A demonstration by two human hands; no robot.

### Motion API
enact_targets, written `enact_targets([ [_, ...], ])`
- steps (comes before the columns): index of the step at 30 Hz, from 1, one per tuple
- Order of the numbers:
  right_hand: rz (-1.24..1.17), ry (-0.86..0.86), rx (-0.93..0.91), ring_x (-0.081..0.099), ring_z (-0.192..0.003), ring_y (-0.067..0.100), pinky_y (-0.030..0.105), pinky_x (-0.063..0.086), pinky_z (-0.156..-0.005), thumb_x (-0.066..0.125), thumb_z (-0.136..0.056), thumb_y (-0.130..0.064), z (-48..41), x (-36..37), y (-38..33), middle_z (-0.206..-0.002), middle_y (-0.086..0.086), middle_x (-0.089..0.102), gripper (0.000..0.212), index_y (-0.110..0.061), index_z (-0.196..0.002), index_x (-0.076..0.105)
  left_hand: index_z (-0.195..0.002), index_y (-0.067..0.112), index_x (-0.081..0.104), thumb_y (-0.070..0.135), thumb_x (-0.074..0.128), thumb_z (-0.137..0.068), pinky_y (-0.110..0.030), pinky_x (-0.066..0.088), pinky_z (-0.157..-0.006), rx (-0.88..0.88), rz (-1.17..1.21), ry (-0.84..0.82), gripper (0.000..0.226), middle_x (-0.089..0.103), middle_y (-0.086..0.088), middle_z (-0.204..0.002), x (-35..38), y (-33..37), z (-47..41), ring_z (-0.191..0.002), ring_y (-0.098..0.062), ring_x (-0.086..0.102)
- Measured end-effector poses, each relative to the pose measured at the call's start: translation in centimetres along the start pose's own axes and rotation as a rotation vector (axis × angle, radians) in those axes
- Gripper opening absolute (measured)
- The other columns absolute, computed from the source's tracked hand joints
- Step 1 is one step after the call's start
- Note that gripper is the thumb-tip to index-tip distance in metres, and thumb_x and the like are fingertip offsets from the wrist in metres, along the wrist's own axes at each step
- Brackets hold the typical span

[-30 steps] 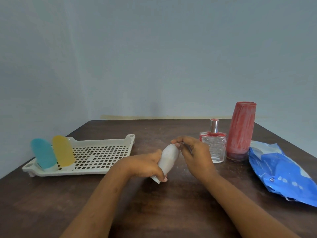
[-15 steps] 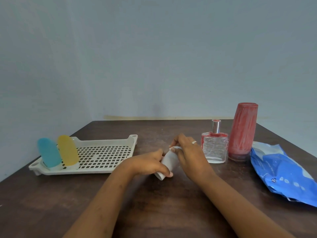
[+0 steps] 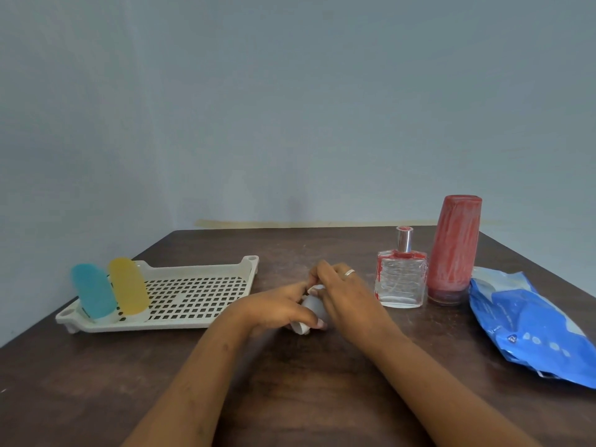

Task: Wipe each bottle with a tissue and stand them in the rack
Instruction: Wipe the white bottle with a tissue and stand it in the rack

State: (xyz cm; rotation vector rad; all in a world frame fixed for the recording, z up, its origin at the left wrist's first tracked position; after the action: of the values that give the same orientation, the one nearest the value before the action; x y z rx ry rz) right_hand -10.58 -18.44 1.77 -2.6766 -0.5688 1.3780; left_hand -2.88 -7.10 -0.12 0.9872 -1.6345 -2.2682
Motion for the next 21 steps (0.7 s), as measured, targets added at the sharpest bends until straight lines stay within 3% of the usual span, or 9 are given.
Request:
enact_targets([
  [3,0.034,0.071,0.079,0.054,-0.09,0.021,0.029,0.044,-0.071,0.052,-0.092,-0.025,-0.4,0.2,1.3,-0.1,0.005,0.056,0.013,-0.021,-0.104,0.046,-0.12,0.011,0.054,0.014,0.071,-0.07,-0.027,0.049,-0.077,-0.009,0.029,-0.026,0.053,0.068,-0.009,-0.108,-0.1,-0.4,-0.2,-0.096,-0.014,0.065],
  [6,-0.066,0.082,0.225,0.055,-0.088,0.021,0.031,0.046,-0.07,0.049,-0.094,-0.024,-0.4,0.3,3.1,-0.099,0.005,0.058,0.012,-0.022,-0.105,0.045,-0.122,0.01,0.052,0.014,0.07,-0.071,-0.027,0.047,-0.076,0.001,0.051,-0.04,0.054,0.068,-0.009,-0.107,-0.1,-0.4,0.0,-0.092,-0.012,0.065],
  [11,-0.439,0.172,0.385,0.052,-0.075,0.006,0.013,0.038,-0.062,0.047,-0.095,-0.01,0.1,0.1,5.0,-0.093,0.002,0.057,0.018,-0.023,-0.105,0.04,-0.14,0.019,0.041,-0.002,0.065,-0.083,-0.022,0.048,-0.072,0.046,0.12,-0.093,0.064,0.066,-0.008,-0.107,-0.3,-0.3,0.2,-0.095,-0.012,0.063],
  [15,-0.866,0.23,0.543,0.057,-0.083,0.02,0.027,0.048,-0.07,0.048,-0.096,-0.011,0.3,0.3,5.0,-0.092,0.011,0.06,0.022,-0.026,-0.11,0.042,-0.143,0.019,0.038,0.002,0.069,-0.075,-0.026,0.049,-0.079,0.061,0.261,-0.108,0.077,0.063,-0.012,-0.121,-0.7,-0.6,0.0,-0.11,-0.019,0.061],
  [21,-0.925,0.208,0.525,0.063,-0.088,0.029,0.042,0.053,-0.074,0.047,-0.097,-0.016,0.6,0.7,4.2,-0.094,0.015,0.064,0.017,-0.031,-0.106,0.045,-0.137,0.016,0.043,-0.003,0.064,-0.075,-0.026,0.052,-0.079,0.082,0.439,-0.111,0.068,0.064,-0.013,-0.111,-1.0,-0.8,0.0,-0.092,-0.012,0.064],
])
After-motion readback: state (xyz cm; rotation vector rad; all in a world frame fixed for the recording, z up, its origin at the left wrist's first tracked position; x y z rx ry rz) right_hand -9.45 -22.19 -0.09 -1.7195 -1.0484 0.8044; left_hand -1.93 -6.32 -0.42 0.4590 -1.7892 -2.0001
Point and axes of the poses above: each hand's wrist, its own z-axis away from the middle knuckle, its own x-axis out of the palm, y = z × x, the point moved 3 cm from there along -z, towards the middle knuckle
